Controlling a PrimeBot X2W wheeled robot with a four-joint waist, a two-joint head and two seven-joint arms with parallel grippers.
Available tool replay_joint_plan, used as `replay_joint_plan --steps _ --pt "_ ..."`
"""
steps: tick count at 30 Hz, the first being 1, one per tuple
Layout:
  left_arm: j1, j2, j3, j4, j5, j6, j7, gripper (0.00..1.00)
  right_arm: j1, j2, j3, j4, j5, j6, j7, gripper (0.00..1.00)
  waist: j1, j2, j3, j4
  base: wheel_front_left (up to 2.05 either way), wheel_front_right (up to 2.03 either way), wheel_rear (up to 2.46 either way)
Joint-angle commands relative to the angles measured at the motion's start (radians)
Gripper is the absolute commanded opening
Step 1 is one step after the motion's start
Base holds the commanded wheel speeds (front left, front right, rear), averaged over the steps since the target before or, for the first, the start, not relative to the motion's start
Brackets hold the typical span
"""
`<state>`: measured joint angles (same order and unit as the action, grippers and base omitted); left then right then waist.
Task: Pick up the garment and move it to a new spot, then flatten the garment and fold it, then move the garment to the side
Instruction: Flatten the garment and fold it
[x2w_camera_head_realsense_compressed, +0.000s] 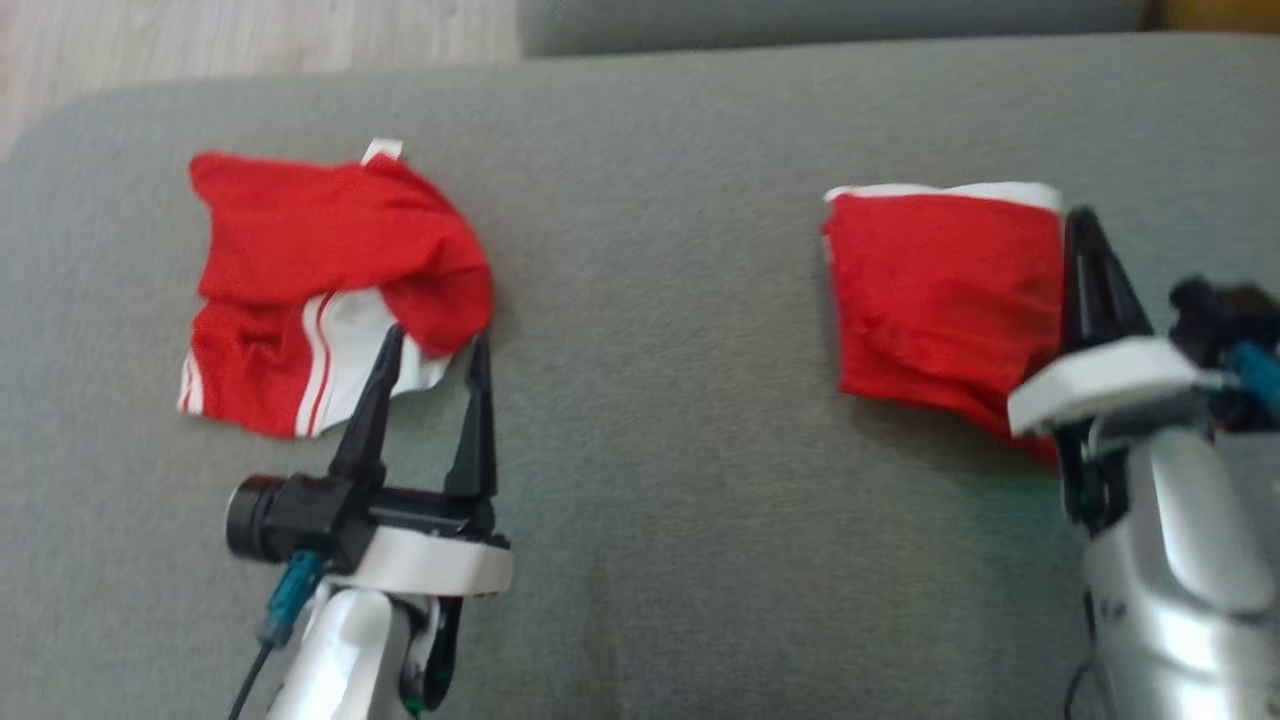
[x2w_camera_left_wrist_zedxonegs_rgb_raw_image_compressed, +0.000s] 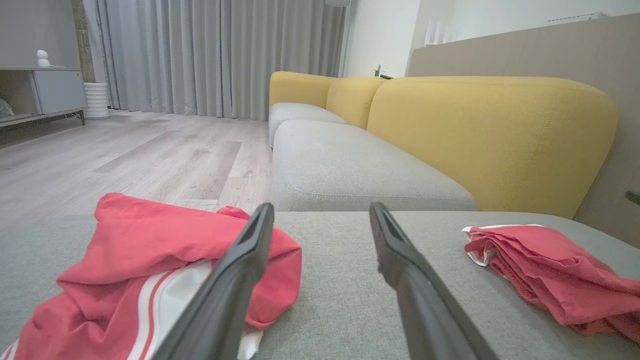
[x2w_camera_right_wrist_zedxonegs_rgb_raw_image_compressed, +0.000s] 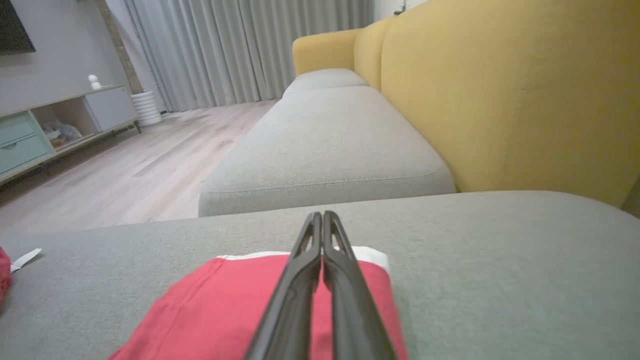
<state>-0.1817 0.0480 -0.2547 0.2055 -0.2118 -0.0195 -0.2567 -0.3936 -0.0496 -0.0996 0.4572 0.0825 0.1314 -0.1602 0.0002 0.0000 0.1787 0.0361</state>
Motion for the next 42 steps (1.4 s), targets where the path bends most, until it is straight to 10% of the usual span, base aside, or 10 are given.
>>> replay_joint_plan --steps 1,12,27,42 --pt "-0.042 0.002 0.016 -0.032 -0.005 -0.002 -0.005 1.00 -0.060 -0.001 0.014 0.010 -0.005 -0.001 0.006 0.00 -0.0002 0.0000 0.056 0.054 0.00 0.00 0.00" --pt "-0.074 0.002 -0.020 -0.013 -0.016 0.008 -0.005 1.00 -0.202 -0.001 0.026 0.420 -0.072 -0.001 -0.029 0.00 -0.0002 0.0000 0.069 0.111 0.00 0.00 0.00" --pt "-0.046 0.002 -0.010 -0.003 -0.011 0.014 -0.005 1.00 -0.173 -0.001 0.406 0.529 0.076 -0.001 -0.089 0.00 -0.0002 0.0000 -0.007 0.071 0.00 0.00 0.00" --pt "0.012 0.002 0.045 -0.020 -0.030 0.036 -0.005 1.00 -0.037 -0.008 0.135 0.145 0.062 -0.001 -0.101 0.00 -0.0002 0.0000 -0.108 -0.014 0.00 0.00 0.00"
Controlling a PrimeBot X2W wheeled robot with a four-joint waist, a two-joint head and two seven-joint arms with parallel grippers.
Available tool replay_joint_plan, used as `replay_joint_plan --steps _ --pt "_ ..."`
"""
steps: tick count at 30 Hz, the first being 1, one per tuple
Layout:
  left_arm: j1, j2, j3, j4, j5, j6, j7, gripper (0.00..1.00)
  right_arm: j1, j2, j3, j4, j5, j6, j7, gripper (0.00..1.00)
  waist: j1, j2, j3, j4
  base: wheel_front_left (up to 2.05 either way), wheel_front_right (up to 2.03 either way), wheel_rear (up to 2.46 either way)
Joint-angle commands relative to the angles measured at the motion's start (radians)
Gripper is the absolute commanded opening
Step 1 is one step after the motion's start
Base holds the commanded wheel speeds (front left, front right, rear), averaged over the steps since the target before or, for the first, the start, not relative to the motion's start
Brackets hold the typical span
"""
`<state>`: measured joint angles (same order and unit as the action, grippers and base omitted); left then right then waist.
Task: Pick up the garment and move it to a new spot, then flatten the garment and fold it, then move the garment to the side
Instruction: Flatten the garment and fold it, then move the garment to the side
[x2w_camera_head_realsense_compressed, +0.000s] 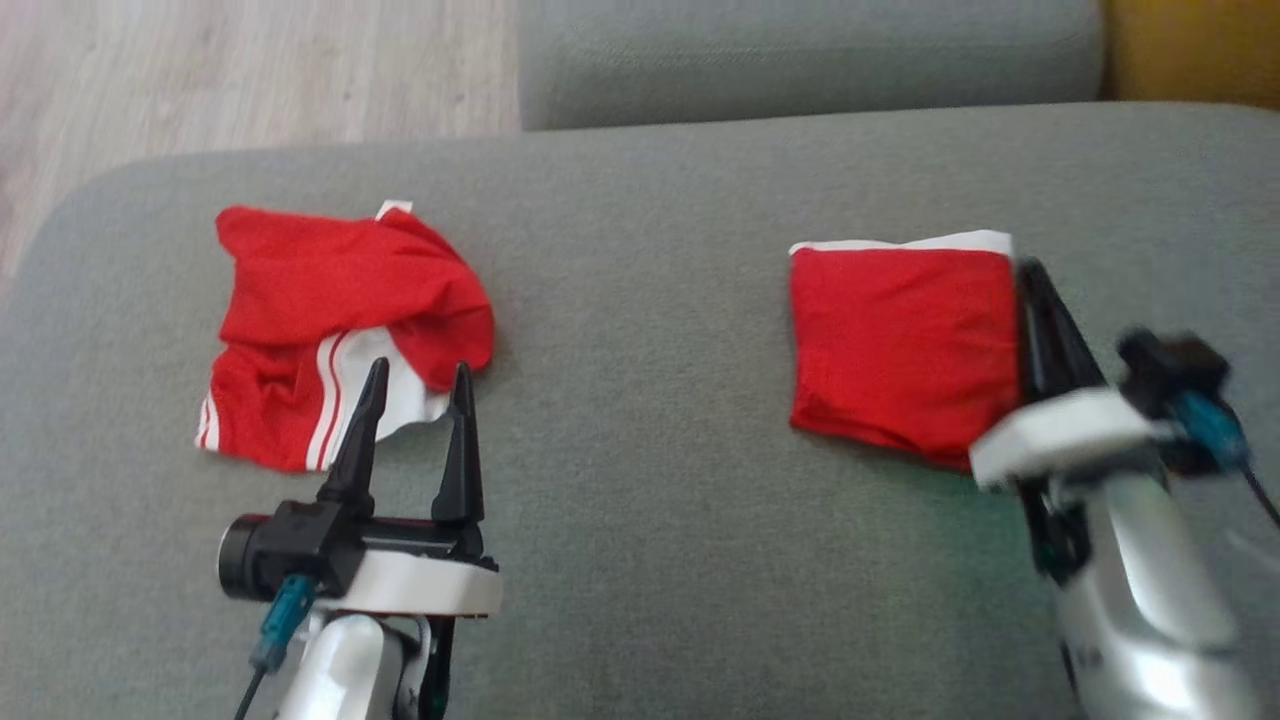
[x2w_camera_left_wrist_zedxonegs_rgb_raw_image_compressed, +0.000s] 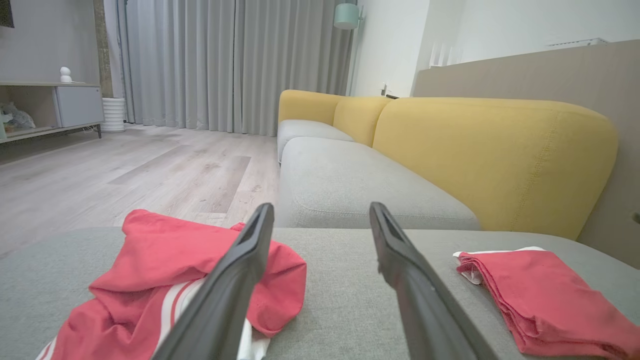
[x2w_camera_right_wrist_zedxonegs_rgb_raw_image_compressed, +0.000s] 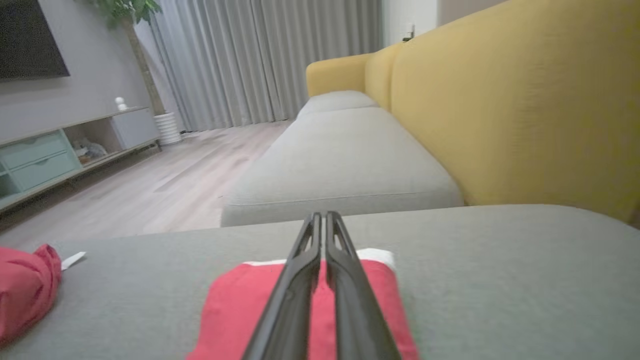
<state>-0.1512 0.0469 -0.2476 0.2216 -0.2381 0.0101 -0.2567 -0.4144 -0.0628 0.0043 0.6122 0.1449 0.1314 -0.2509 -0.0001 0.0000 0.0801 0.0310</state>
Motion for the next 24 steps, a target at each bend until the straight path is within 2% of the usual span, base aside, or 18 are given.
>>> replay_joint_plan --steps 1,2,6,13,24 --pt "-0.013 0.003 0.040 -0.035 -0.005 0.007 -0.005 1.00 0.013 0.007 0.013 -0.046 -0.015 -0.001 -0.011 0.85 0.0001 0.0000 -0.016 -0.012 0.00 0.00 0.00" --pt "-0.007 0.003 0.040 -0.033 -0.007 0.007 -0.005 1.00 0.044 0.008 0.001 -0.073 -0.028 -0.001 -0.011 1.00 0.0001 0.0000 -0.023 -0.013 0.00 0.00 0.00" --pt "0.022 0.003 0.042 -0.026 -0.010 0.008 -0.005 1.00 0.156 0.012 -0.035 -0.148 -0.030 -0.001 -0.011 1.00 0.0001 0.0000 -0.045 -0.016 0.00 0.00 0.00" --pt "0.074 0.003 0.049 -0.015 -0.009 0.011 -0.005 1.00 0.277 0.012 -0.001 -0.214 0.032 -0.001 -0.011 1.00 0.0001 0.0000 -0.065 -0.022 0.00 0.00 0.00" --pt "0.041 0.003 0.045 -0.025 0.001 0.006 -0.005 1.00 0.218 0.012 -0.029 -0.213 0.005 -0.001 0.015 1.00 0.0001 0.0000 -0.006 -0.003 0.00 0.00 0.00"
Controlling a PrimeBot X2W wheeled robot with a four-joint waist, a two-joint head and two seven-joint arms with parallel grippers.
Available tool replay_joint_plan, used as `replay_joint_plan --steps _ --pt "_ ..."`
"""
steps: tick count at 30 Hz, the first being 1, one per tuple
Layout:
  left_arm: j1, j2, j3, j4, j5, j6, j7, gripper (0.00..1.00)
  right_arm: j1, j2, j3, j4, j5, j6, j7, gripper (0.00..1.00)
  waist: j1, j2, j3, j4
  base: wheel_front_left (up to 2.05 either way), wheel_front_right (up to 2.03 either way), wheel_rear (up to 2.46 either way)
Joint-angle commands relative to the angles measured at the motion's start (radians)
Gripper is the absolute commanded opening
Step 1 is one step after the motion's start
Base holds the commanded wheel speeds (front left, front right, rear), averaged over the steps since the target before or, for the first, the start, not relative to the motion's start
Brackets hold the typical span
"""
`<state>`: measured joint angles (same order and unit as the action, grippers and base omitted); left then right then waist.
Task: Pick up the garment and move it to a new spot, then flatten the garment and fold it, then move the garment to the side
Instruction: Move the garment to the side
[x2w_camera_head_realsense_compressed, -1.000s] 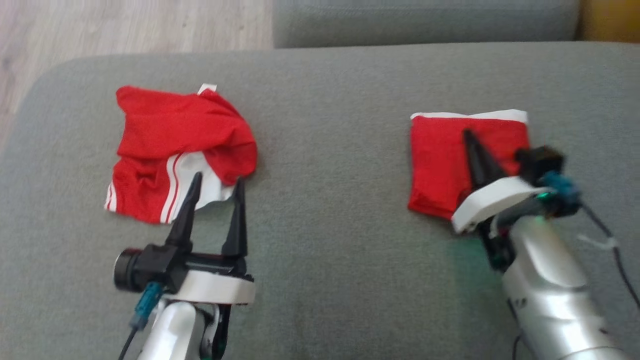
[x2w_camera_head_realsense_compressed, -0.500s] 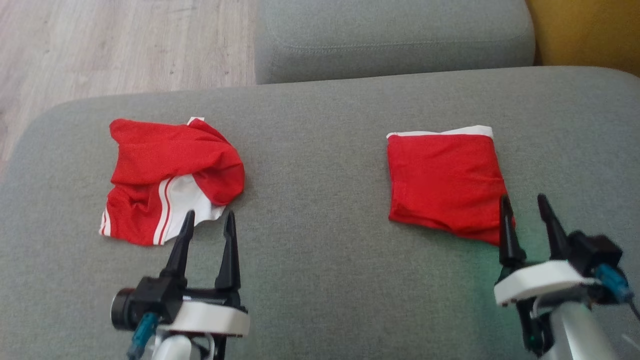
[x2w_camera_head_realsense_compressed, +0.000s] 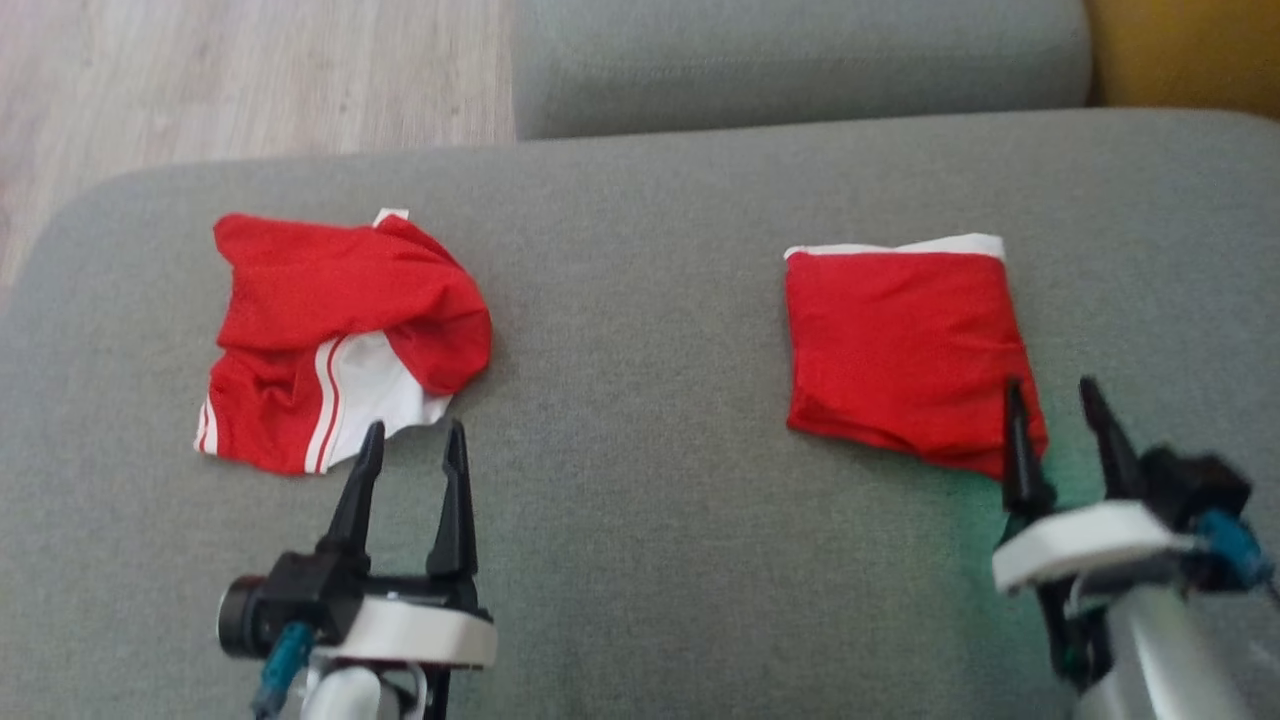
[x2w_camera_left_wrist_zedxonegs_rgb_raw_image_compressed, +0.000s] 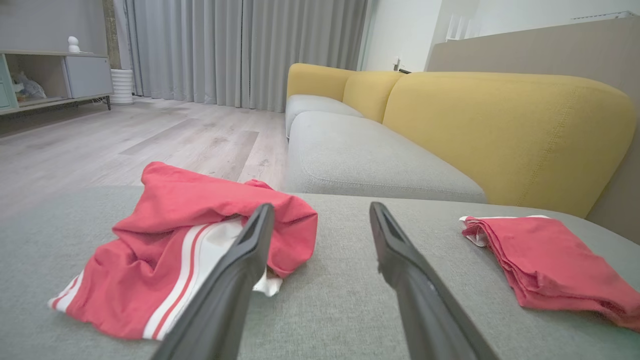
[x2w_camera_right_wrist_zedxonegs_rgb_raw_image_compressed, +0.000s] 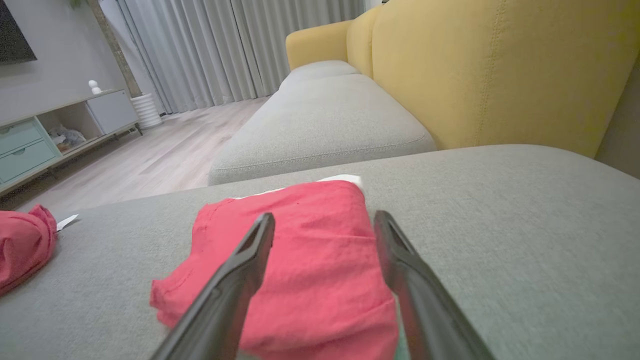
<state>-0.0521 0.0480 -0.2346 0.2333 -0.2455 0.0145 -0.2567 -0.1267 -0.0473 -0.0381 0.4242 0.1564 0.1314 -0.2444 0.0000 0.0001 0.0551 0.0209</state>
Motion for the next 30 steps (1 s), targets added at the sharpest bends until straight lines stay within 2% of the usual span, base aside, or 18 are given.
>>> replay_joint_plan --steps 1,7,9,13,18,24,25,26,30 --pt "-0.065 0.002 0.032 -0.039 0.009 0.001 -0.005 1.00 -0.088 -0.003 0.001 -0.016 -0.010 -0.001 0.022 1.00 0.0000 -0.0001 0.031 0.010 0.00 0.00 0.00" --pt "-0.105 0.002 0.022 -0.039 0.014 -0.004 -0.005 1.00 -0.233 -0.003 -0.111 0.096 -0.045 -0.001 0.118 1.00 0.0000 -0.0001 0.095 0.037 0.00 0.00 0.00" --pt "-0.120 0.002 0.014 -0.035 0.014 -0.006 -0.005 1.00 -0.301 -0.003 -0.184 0.175 -0.074 -0.001 0.164 1.00 0.0000 -0.0001 0.115 0.053 0.00 0.00 0.00" --pt "-0.133 0.002 0.005 -0.030 0.011 -0.004 -0.005 1.00 -0.369 -0.003 -0.256 0.292 -0.100 -0.001 0.218 1.00 0.0000 -0.0001 0.135 0.073 0.00 0.00 0.00" --pt "-0.140 0.002 0.007 -0.028 0.011 -0.002 -0.005 1.00 -0.405 -0.003 -0.270 0.384 -0.137 -0.001 0.236 1.00 0.0000 -0.0001 0.148 0.087 0.00 0.00 0.00" --pt "-0.143 0.002 0.020 -0.024 0.019 -0.007 -0.005 1.00 -0.434 -0.003 -0.231 0.476 -0.178 -0.001 0.251 1.00 0.0000 -0.0001 0.152 0.090 0.00 0.00 0.00" --pt "-0.144 0.002 0.022 -0.022 0.020 -0.007 -0.005 1.00 -0.438 -0.003 -0.220 0.486 -0.188 -0.001 0.253 0.80 0.0000 -0.0001 0.150 0.088 0.00 0.00 0.00" --pt "-0.145 0.002 0.023 -0.022 0.021 -0.006 -0.005 1.00 -0.442 -0.004 -0.209 0.492 -0.199 -0.001 0.251 0.00 0.0000 -0.0001 0.147 0.085 0.00 0.00 0.00" --pt "-0.142 0.002 0.028 -0.020 0.024 -0.006 -0.005 1.00 -0.465 -0.032 -0.159 0.496 -0.225 -0.001 0.232 0.00 0.0000 -0.0001 0.129 0.069 0.00 0.00 0.00"
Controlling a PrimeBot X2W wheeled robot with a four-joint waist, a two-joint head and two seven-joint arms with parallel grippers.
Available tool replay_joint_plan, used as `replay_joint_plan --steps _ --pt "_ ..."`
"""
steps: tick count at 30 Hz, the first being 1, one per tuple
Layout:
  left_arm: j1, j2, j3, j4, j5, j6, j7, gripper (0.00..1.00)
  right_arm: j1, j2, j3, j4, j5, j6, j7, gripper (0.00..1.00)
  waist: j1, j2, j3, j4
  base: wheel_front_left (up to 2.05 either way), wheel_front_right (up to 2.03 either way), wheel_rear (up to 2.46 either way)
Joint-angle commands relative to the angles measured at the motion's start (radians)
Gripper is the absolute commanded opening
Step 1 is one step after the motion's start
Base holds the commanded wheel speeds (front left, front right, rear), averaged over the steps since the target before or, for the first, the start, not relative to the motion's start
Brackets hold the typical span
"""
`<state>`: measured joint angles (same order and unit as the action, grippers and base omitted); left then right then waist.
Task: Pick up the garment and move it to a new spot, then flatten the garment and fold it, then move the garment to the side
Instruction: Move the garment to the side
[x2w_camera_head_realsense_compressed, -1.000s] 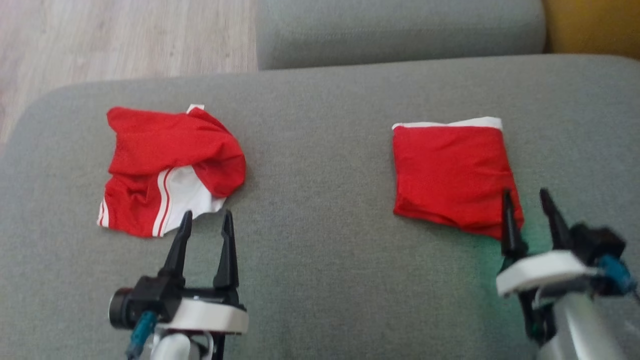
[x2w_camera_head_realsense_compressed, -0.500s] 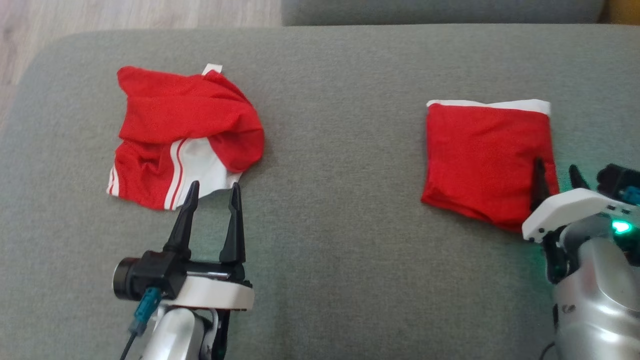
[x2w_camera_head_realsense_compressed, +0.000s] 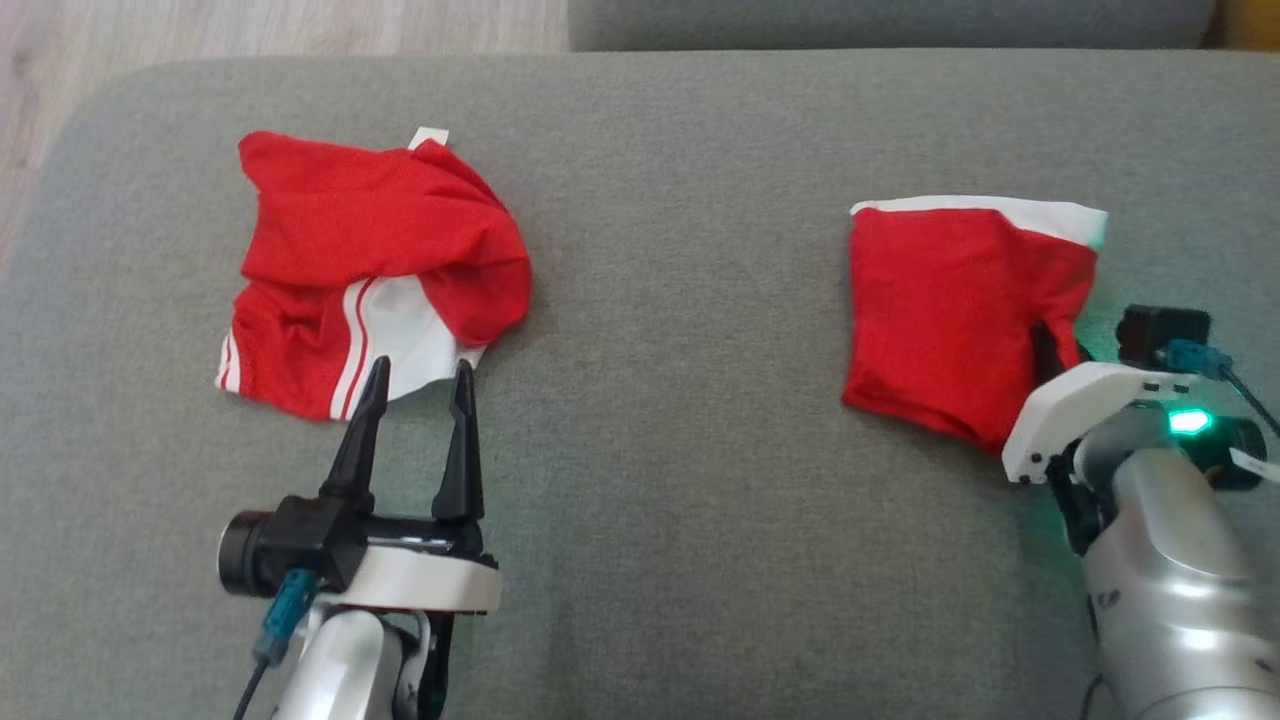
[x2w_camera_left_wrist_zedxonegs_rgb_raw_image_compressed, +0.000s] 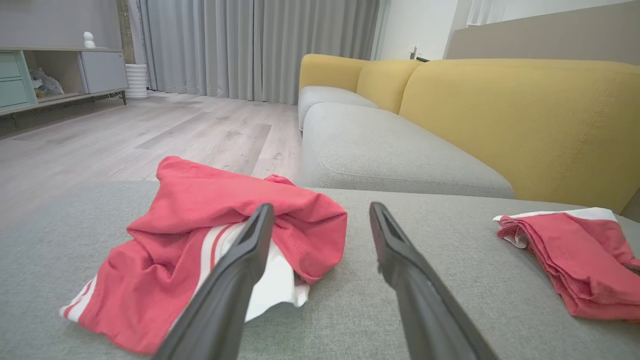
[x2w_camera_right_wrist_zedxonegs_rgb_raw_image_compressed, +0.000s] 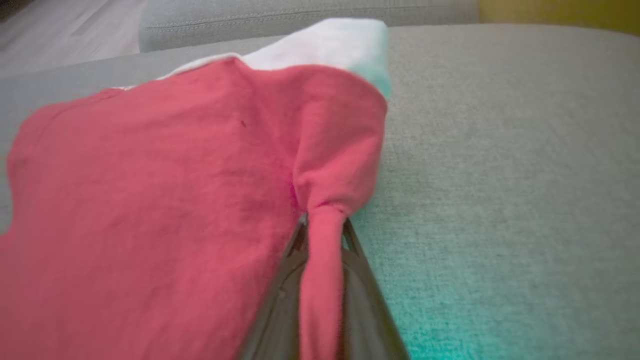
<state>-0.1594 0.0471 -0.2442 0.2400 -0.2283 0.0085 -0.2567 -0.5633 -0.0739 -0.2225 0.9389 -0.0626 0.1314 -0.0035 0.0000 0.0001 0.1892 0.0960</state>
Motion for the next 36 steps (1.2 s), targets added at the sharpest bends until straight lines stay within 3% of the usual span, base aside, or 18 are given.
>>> replay_joint_plan --steps 1,6,12,19,23,32,33,34,35,36 --pt "-0.034 0.003 0.038 -0.027 0.007 0.000 -0.005 1.00 -0.034 -0.020 0.040 -0.021 -0.012 -0.001 -0.013 0.00 0.0000 -0.0001 -0.009 -0.009 0.00 0.00 0.00" --pt "-0.027 0.003 0.041 -0.033 0.008 -0.002 -0.005 1.00 -0.052 -0.125 0.131 -0.042 -0.023 -0.001 -0.026 0.00 0.0000 -0.0001 -0.021 -0.022 0.00 0.00 0.00" --pt "-0.025 0.003 0.042 -0.045 0.011 -0.005 -0.005 1.00 -0.050 -0.320 0.241 -0.046 -0.040 -0.001 -0.017 0.00 0.0000 -0.0001 -0.001 -0.019 0.00 0.00 0.00" --pt "-0.042 0.003 0.051 -0.048 0.020 -0.012 -0.005 1.00 -0.069 -0.494 0.216 -0.001 -0.048 -0.001 -0.006 0.00 0.0000 -0.0001 0.039 0.001 0.00 0.00 0.00" --pt "-0.050 0.003 0.054 -0.048 0.025 -0.016 -0.005 1.00 -0.090 -0.525 0.167 0.018 -0.071 -0.001 -0.022 0.00 0.0000 -0.0001 0.052 0.009 0.00 0.00 0.00" --pt "-0.054 0.003 0.059 -0.044 0.037 -0.020 -0.005 1.00 -0.109 -0.505 0.080 0.041 -0.145 -0.001 -0.010 0.00 0.0000 -0.0001 0.053 0.010 0.00 0.00 0.00" --pt "-0.054 0.003 0.060 -0.044 0.038 -0.021 -0.005 1.00 -0.109 -0.499 0.065 0.041 -0.151 -0.001 -0.005 0.09 0.0000 -0.0001 0.051 0.009 0.00 0.00 0.00" --pt "-0.054 0.003 0.060 -0.044 0.038 -0.021 -0.005 1.00 -0.109 -0.499 0.065 0.041 -0.151 -0.001 -0.005 0.09 0.0000 -0.0001 0.051 0.009 0.00 0.00 0.00" --pt "-0.054 0.003 0.061 -0.043 0.038 -0.021 -0.005 1.00 -0.108 -0.492 0.053 0.037 -0.158 -0.001 -0.007 1.00 0.0000 -0.0001 0.049 0.007 0.00 0.00 0.00" --pt "-0.054 0.003 0.061 -0.042 0.037 -0.021 -0.005 1.00 -0.107 -0.482 0.039 0.033 -0.162 -0.001 -0.011 1.00 0.0000 -0.0001 0.046 0.006 0.00 0.00 0.00"
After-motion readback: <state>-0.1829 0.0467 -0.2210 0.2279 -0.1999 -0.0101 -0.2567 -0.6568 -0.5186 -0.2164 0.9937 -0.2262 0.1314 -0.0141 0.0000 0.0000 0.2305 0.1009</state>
